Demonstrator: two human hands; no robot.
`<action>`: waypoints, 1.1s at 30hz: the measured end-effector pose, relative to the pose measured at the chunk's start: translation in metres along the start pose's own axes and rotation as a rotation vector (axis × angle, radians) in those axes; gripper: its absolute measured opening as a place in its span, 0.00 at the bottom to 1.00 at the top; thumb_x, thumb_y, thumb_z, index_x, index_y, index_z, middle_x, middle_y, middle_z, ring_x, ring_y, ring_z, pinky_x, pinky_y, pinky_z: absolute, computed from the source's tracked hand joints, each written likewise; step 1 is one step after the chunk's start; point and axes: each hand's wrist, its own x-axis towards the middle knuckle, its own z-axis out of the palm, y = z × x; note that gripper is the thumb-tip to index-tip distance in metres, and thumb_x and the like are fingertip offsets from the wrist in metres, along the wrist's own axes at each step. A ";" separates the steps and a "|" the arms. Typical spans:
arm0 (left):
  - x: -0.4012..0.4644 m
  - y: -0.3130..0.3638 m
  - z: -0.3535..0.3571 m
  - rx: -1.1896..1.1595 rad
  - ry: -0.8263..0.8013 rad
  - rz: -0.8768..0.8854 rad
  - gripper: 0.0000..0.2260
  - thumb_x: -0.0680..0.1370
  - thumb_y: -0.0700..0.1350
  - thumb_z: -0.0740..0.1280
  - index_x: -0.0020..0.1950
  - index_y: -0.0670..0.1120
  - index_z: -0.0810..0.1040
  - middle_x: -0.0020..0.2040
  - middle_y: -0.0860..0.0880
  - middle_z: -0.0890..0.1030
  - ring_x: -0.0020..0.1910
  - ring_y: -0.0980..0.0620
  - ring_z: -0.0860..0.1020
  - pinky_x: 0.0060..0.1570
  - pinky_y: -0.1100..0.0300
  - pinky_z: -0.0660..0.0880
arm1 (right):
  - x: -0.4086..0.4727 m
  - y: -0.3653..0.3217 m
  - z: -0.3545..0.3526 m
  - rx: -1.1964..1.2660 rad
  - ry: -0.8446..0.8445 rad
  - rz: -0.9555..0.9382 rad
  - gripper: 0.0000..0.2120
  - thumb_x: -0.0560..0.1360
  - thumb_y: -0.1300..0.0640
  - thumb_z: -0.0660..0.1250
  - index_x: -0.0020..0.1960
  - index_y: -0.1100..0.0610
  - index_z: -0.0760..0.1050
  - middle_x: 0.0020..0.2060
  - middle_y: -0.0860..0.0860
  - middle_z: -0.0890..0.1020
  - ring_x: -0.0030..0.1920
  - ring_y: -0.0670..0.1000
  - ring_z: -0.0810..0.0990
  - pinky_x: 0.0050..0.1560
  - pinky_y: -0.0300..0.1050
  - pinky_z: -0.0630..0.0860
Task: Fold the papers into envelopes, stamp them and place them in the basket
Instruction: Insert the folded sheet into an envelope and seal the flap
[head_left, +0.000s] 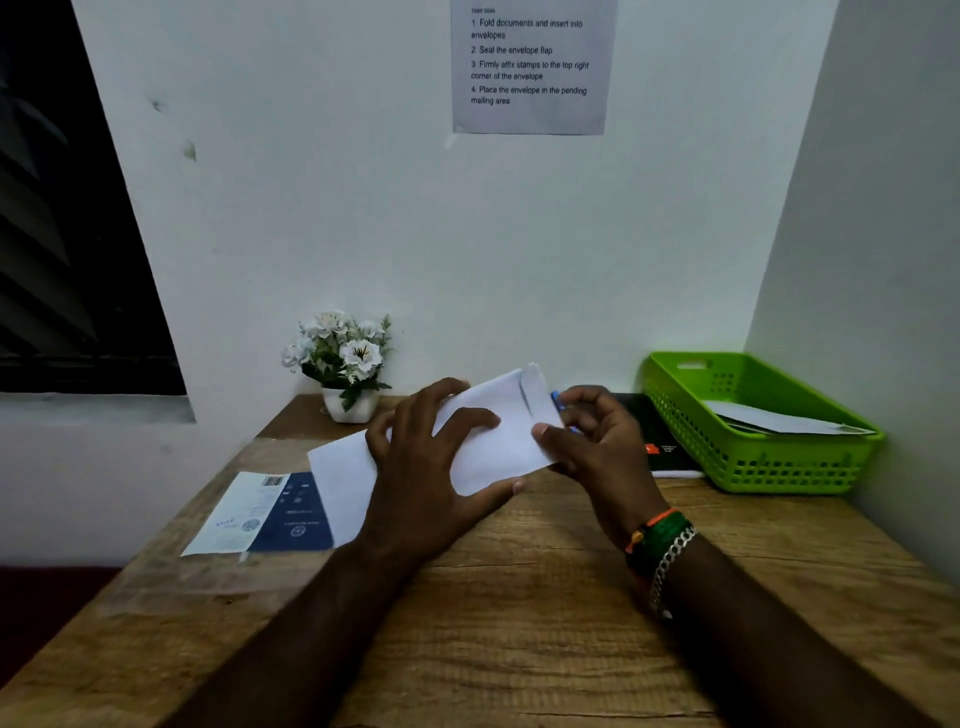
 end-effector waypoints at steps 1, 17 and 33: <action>0.001 0.002 -0.001 -0.055 0.014 0.013 0.27 0.69 0.71 0.71 0.64 0.61 0.77 0.75 0.56 0.66 0.75 0.57 0.61 0.72 0.47 0.58 | 0.002 -0.002 -0.001 0.035 0.054 -0.036 0.15 0.72 0.70 0.73 0.51 0.54 0.77 0.43 0.56 0.85 0.44 0.55 0.82 0.46 0.54 0.78; 0.005 0.015 -0.022 -1.041 0.061 -0.553 0.14 0.77 0.54 0.73 0.44 0.43 0.86 0.38 0.41 0.85 0.35 0.46 0.84 0.31 0.56 0.80 | -0.026 0.007 0.034 -0.919 -0.202 -1.040 0.09 0.74 0.59 0.73 0.54 0.59 0.84 0.46 0.54 0.80 0.47 0.55 0.79 0.46 0.52 0.76; -0.001 -0.079 -0.022 0.115 -0.476 -0.649 0.18 0.79 0.58 0.69 0.37 0.46 0.77 0.35 0.49 0.76 0.38 0.49 0.77 0.36 0.53 0.67 | 0.003 0.029 -0.019 -1.255 -0.390 -0.179 0.17 0.70 0.33 0.68 0.46 0.46 0.81 0.45 0.41 0.80 0.48 0.42 0.78 0.49 0.47 0.78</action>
